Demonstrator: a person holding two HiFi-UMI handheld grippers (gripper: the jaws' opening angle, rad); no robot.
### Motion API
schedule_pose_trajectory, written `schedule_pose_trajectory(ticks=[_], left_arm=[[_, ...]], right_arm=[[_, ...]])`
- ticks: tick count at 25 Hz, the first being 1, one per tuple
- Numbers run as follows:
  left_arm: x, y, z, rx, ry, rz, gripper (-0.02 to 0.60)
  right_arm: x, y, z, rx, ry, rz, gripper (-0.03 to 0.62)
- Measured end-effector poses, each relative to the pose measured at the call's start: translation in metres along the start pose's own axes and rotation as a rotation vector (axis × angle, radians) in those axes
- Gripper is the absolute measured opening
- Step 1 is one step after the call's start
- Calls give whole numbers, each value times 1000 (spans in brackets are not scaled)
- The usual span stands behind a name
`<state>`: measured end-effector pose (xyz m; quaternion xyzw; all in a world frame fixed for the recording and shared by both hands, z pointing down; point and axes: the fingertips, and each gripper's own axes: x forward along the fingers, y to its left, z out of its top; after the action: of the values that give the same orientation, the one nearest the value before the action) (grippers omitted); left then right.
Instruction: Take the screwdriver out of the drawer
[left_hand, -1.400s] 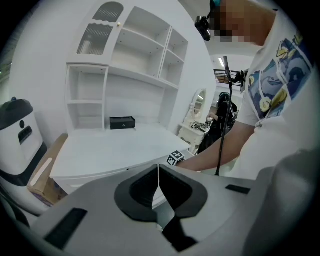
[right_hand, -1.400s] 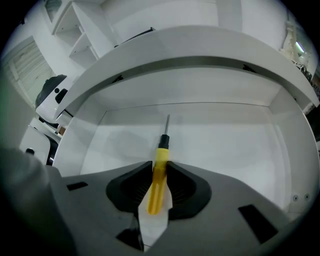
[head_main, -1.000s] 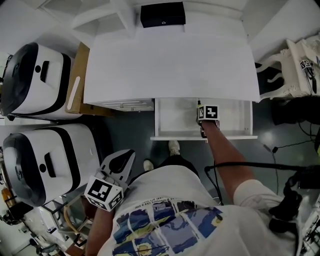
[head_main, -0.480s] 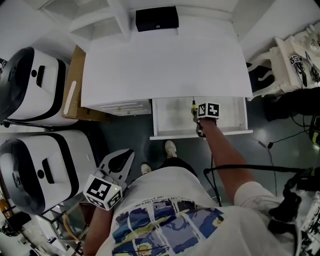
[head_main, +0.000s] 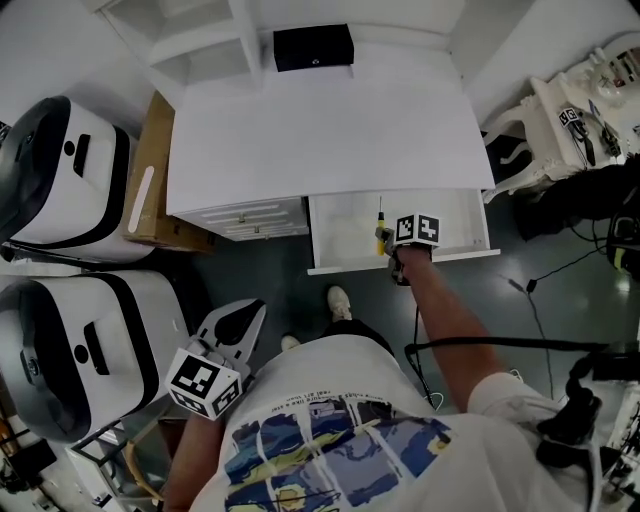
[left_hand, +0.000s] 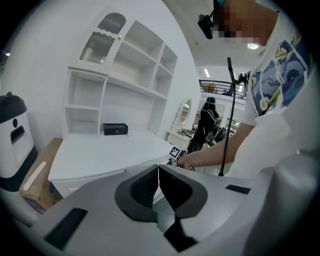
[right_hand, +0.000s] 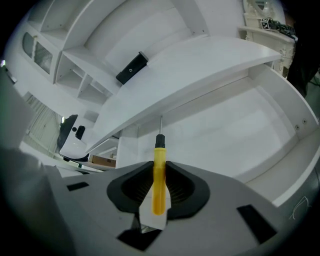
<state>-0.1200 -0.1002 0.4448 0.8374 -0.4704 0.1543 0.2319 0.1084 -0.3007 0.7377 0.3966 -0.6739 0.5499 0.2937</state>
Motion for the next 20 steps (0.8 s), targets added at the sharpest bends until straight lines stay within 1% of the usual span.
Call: schedule_pose_trajectory(ticks=[7, 20], left_arm=[[-26, 4, -11, 15, -26, -34, 14], [-72, 12, -36, 30, -51, -75, 14]], right_arm=[[-26, 31, -22, -33, -55, 8, 95], [-69, 101, -88, -192, -113, 24, 95]])
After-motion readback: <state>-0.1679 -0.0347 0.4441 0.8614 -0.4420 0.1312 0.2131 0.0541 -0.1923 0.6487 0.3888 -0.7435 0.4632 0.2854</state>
